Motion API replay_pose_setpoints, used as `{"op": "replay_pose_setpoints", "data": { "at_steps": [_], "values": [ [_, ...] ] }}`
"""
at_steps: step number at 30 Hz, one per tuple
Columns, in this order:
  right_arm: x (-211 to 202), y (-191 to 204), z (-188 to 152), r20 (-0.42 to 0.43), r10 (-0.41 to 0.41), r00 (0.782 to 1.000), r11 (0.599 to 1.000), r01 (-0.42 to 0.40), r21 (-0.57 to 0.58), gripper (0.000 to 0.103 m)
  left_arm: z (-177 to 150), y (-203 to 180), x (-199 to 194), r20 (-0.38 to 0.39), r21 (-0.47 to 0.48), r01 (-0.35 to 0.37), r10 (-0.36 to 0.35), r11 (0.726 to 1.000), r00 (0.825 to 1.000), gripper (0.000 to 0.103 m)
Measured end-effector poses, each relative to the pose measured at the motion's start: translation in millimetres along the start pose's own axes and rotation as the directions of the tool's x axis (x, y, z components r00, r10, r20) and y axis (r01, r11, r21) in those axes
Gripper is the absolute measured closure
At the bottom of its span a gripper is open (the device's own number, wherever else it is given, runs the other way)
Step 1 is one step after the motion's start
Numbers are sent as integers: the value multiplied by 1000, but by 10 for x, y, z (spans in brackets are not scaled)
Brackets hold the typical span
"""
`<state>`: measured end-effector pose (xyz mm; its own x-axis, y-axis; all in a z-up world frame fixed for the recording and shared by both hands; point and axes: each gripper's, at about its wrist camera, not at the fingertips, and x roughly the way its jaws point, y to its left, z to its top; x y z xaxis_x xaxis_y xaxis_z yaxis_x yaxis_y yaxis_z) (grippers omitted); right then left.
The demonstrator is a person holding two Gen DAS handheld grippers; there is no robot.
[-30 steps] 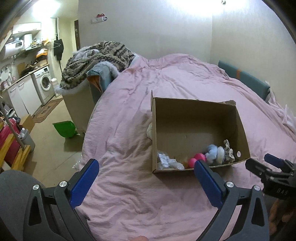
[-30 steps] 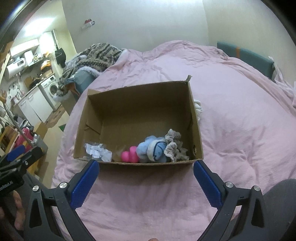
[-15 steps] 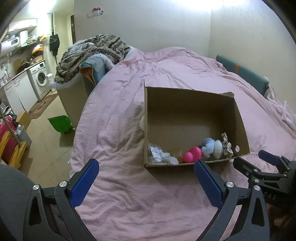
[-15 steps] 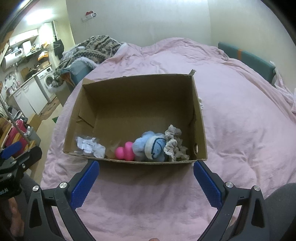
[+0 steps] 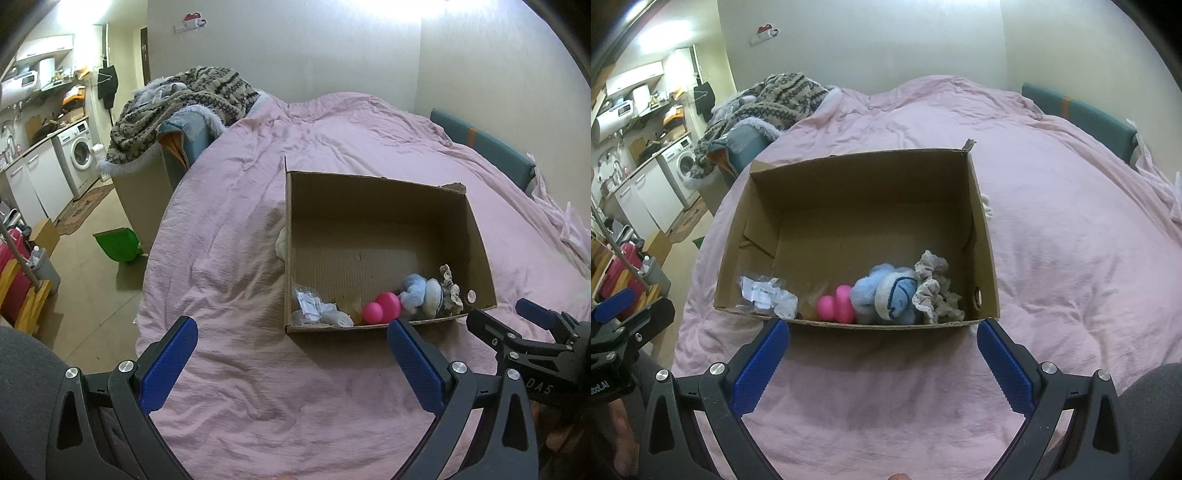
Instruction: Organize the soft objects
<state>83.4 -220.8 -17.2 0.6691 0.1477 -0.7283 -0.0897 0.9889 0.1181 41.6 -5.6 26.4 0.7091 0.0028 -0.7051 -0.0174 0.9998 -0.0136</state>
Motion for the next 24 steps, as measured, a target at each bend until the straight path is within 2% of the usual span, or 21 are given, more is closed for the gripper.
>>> {"op": "replay_pose_setpoints", "data": {
  "at_steps": [24],
  "values": [
    [-109,-12,22,40,12,999,1000,-13,25,0,2,44,-1,-9,-27,2,-2,1000,1000,1]
  ]
}}
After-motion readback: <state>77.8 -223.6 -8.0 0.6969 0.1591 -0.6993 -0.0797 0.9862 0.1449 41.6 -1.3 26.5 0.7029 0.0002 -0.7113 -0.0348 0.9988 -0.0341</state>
